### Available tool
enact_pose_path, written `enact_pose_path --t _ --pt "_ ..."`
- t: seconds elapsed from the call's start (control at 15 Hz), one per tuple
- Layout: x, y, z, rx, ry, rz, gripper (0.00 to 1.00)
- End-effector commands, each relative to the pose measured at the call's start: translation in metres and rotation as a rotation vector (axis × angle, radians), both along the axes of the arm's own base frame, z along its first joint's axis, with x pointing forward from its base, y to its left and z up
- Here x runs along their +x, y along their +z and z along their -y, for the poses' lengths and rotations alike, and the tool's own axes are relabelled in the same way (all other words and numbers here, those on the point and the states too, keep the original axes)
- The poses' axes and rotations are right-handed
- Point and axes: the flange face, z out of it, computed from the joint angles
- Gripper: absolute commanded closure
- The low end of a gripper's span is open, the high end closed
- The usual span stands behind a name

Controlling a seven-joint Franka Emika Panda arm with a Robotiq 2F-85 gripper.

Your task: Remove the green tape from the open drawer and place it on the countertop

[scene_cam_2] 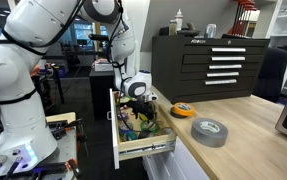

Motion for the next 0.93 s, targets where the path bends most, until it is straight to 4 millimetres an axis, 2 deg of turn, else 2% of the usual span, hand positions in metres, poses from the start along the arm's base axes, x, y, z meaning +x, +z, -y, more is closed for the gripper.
enact_pose_path --t 0.0,0.07,0.13,0.2,0.33,0.6,0.87 --pt "0.012 -0.017 0.001 0.014 0.025 -0.02 0.0" --pt "0.013 -0.021 0.001 0.016 0.026 -0.024 0.0" --pt "0.015 -0.024 0.0 0.022 0.03 -0.022 0.1" --pt "0.017 -0.026 0.0 0.025 0.033 -0.02 0.26" --pt "0.021 -0.027 -0.001 0.036 0.034 -0.015 0.4" --pt "0.027 -0.017 0.0 0.048 0.032 0.009 0.67" --pt "0.023 -0.012 0.005 0.062 0.013 0.009 0.92"
